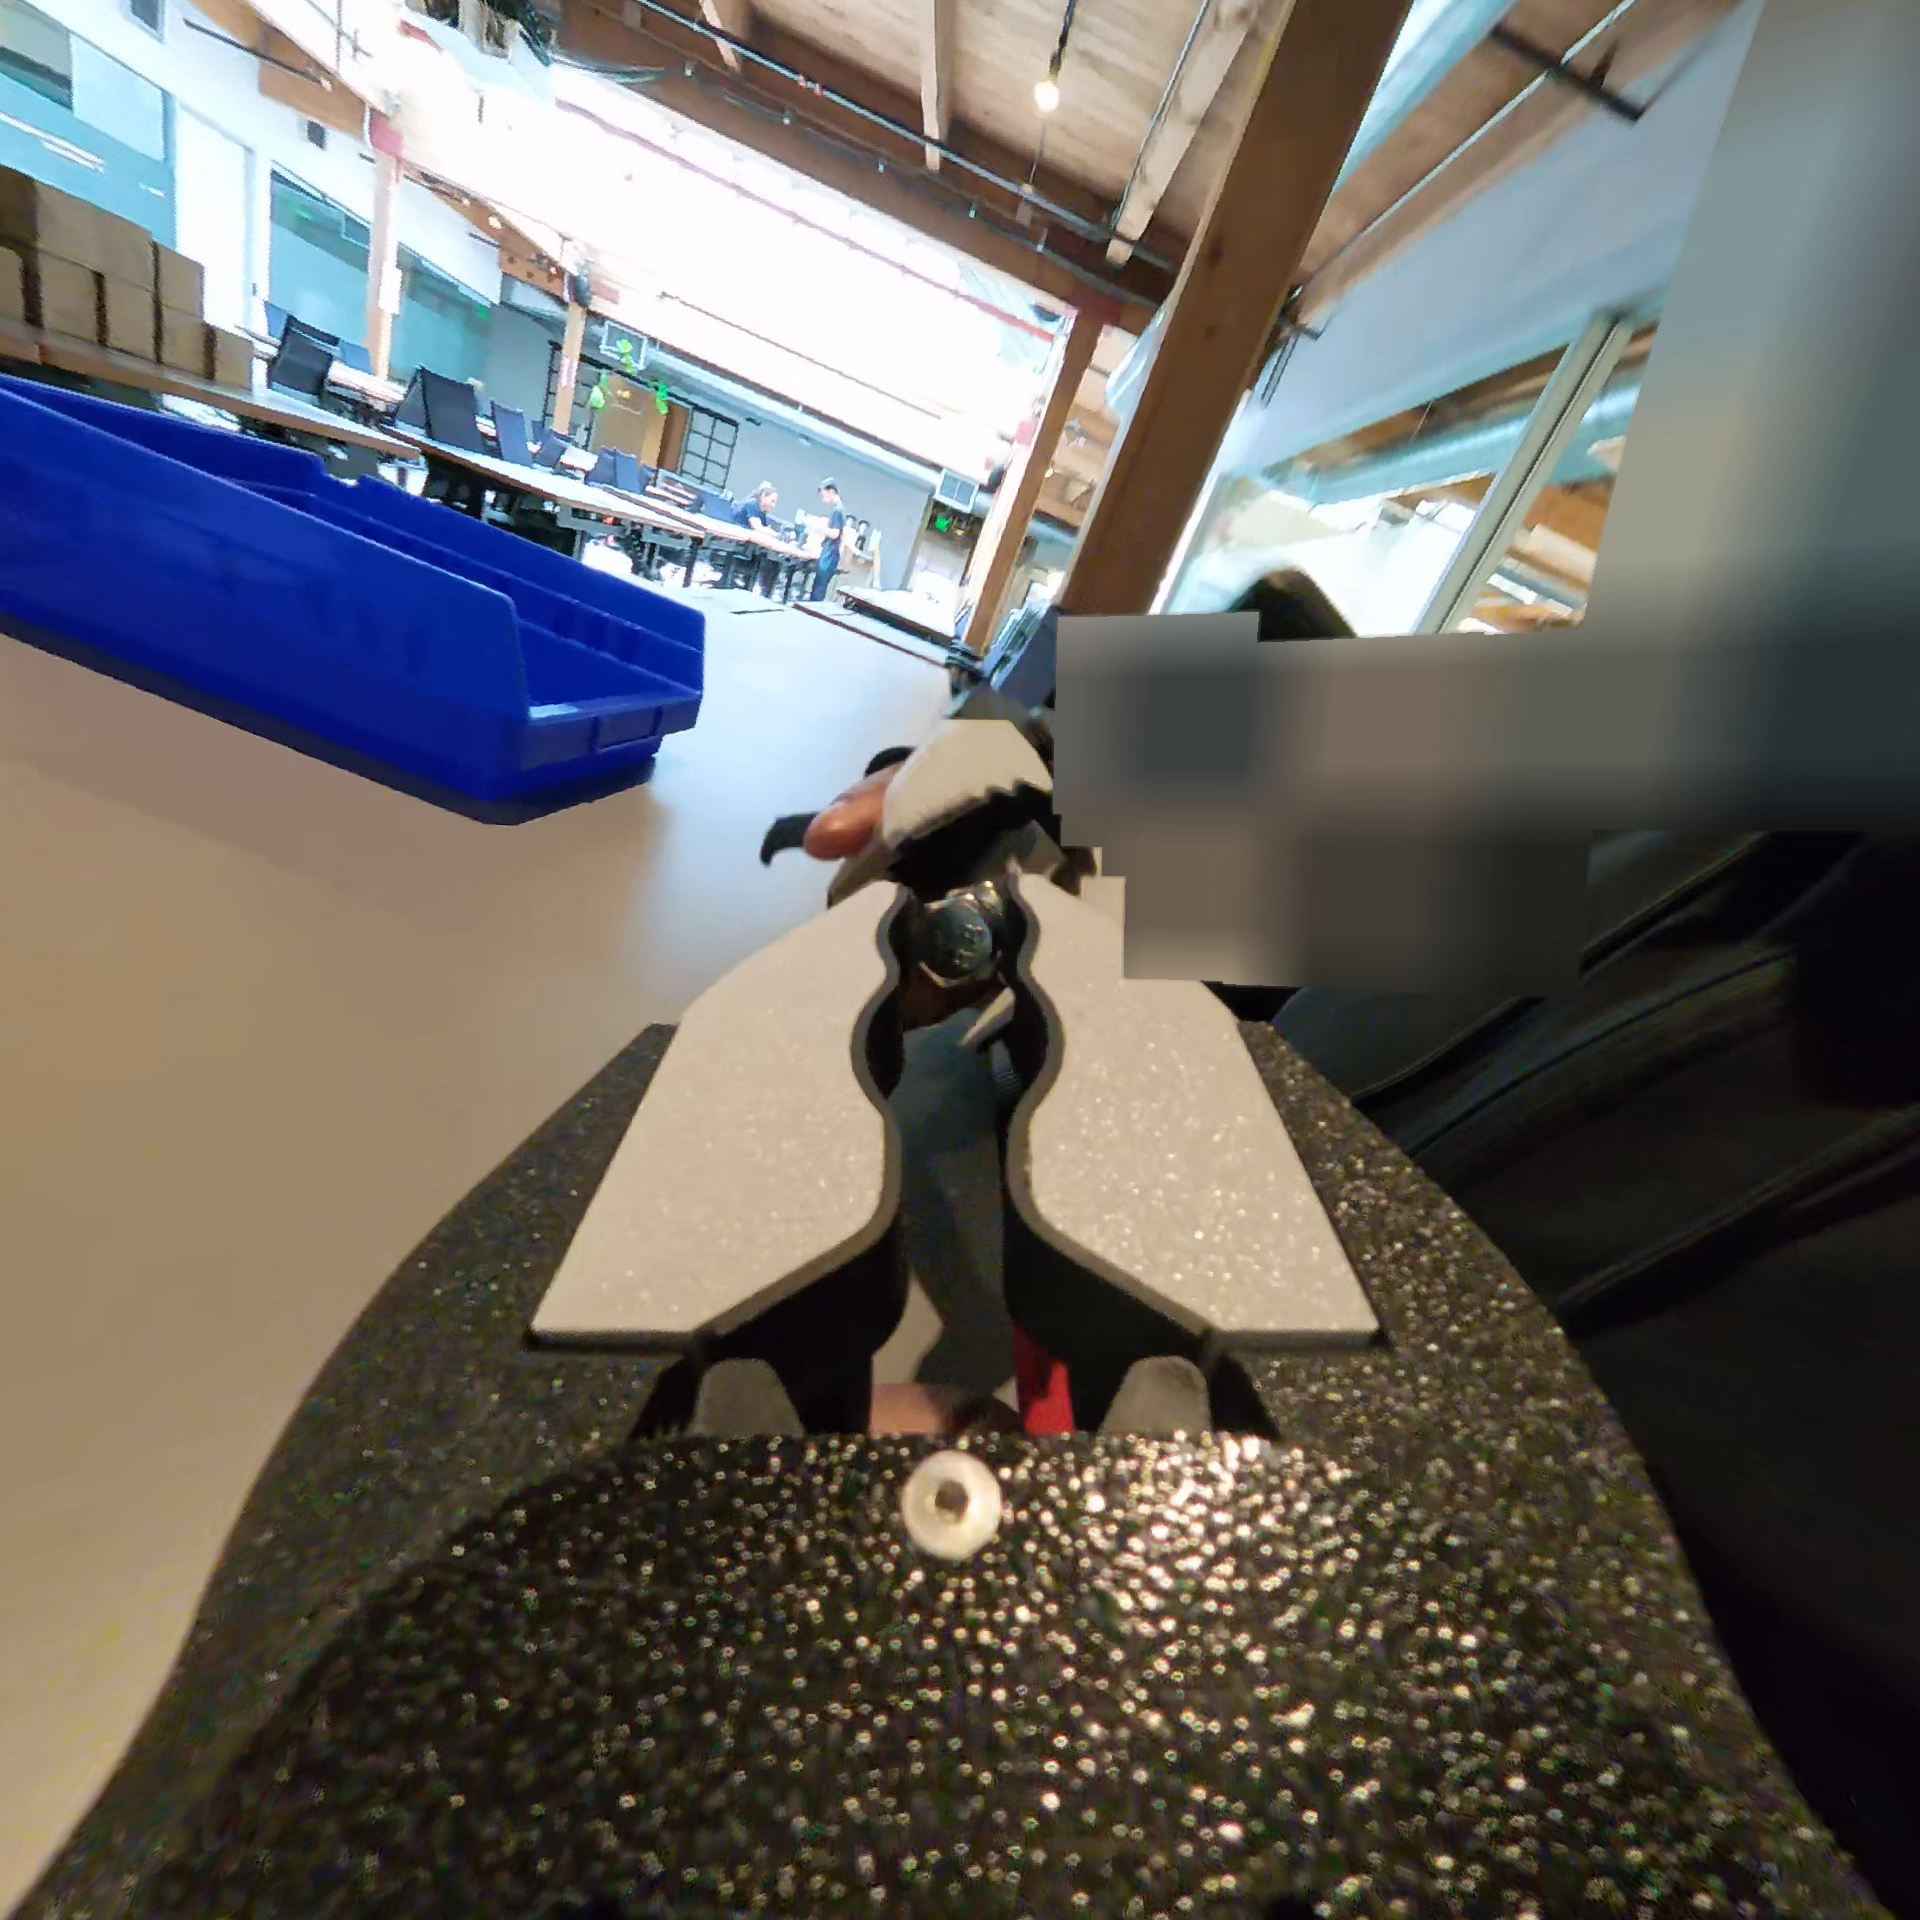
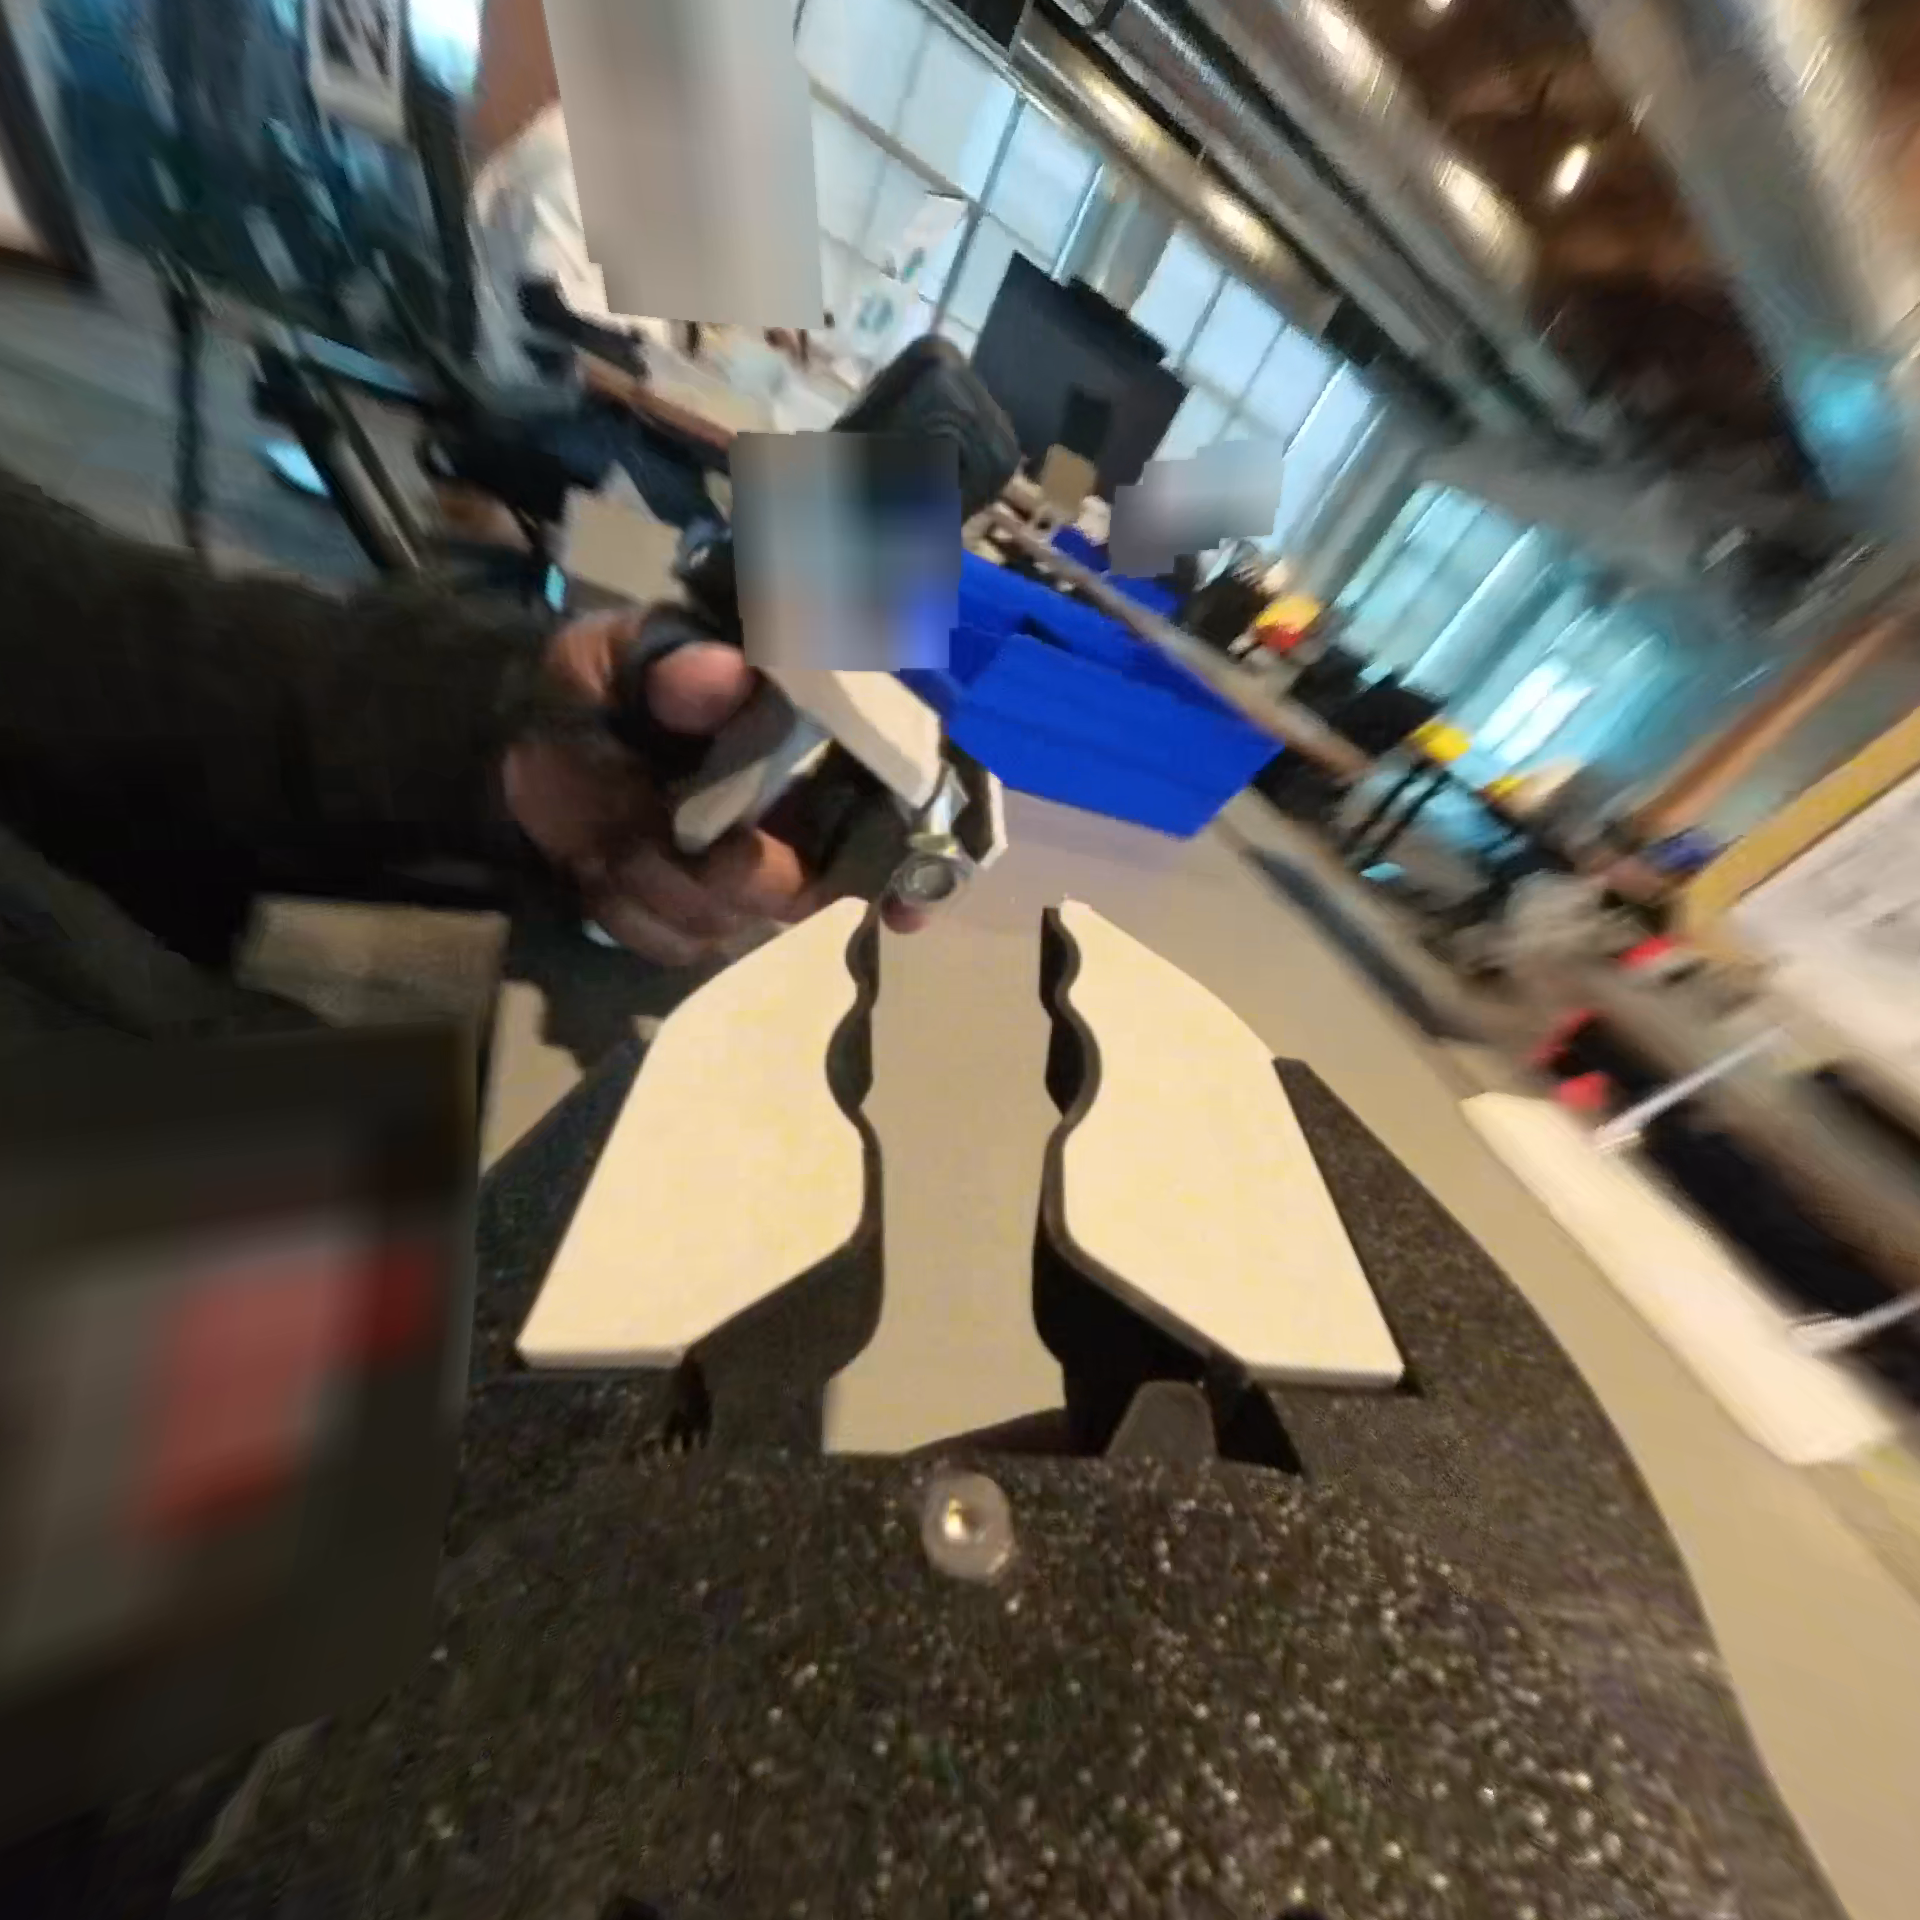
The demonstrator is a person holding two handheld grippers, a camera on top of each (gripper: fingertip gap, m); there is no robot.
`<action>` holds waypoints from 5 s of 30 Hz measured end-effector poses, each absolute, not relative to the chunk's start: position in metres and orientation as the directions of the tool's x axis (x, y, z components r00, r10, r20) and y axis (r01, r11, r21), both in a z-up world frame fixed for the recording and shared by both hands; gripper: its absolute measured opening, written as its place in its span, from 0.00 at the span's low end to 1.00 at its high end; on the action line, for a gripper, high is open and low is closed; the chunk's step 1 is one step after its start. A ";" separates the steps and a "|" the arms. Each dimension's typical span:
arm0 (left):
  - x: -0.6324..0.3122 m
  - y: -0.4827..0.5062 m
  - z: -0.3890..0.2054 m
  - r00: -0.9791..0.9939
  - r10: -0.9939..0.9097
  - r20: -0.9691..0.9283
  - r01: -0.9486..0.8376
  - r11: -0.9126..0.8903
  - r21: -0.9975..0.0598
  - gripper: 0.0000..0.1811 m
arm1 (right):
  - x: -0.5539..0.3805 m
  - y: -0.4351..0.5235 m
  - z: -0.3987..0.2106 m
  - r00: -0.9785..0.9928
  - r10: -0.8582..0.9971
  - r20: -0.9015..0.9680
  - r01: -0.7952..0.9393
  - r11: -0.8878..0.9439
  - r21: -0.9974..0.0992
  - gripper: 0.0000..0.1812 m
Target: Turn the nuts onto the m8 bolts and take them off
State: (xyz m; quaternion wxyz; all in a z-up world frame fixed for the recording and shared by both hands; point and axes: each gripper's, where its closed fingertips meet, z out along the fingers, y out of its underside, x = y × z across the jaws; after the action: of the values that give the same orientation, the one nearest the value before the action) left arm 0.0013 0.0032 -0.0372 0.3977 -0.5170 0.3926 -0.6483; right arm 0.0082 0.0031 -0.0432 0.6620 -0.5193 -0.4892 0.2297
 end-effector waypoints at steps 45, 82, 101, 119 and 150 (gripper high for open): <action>0.002 0.007 -0.044 -0.063 -0.967 0.246 0.080 -0.251 -0.965 0.08 | -0.003 0.006 -0.049 0.267 0.905 -0.330 -0.085 -0.319 -0.944 0.10; 0.003 0.005 -0.043 -0.125 -0.928 0.351 0.081 -0.362 -0.929 0.08 | 0.003 0.006 -0.053 0.356 0.431 0.829 0.521 0.645 -0.559 0.19; 0.005 0.008 -0.042 -0.078 -0.948 0.307 0.102 -0.314 -0.944 0.08 | 0.005 0.006 -0.054 0.409 0.817 0.405 0.262 0.320 -0.910 0.21; 0.009 0.002 -0.047 -0.082 -0.957 0.278 0.059 -0.283 -0.957 0.08 | -0.002 0.002 -0.054 0.424 0.847 0.321 0.240 0.237 -0.941 0.09; 0.003 0.015 -0.020 -0.127 -0.897 0.423 0.227 -0.441 -0.868 0.08 | 0.018 0.011 -0.023 0.464 0.886 -0.006 -0.079 0.035 -0.996 0.17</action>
State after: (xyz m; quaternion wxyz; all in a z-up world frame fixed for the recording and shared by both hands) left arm 0.0030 0.0153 -0.0203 0.4160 -0.5134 0.3262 -0.6760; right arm 0.0179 0.0111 -0.0230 0.6294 -0.5794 -0.3482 0.3833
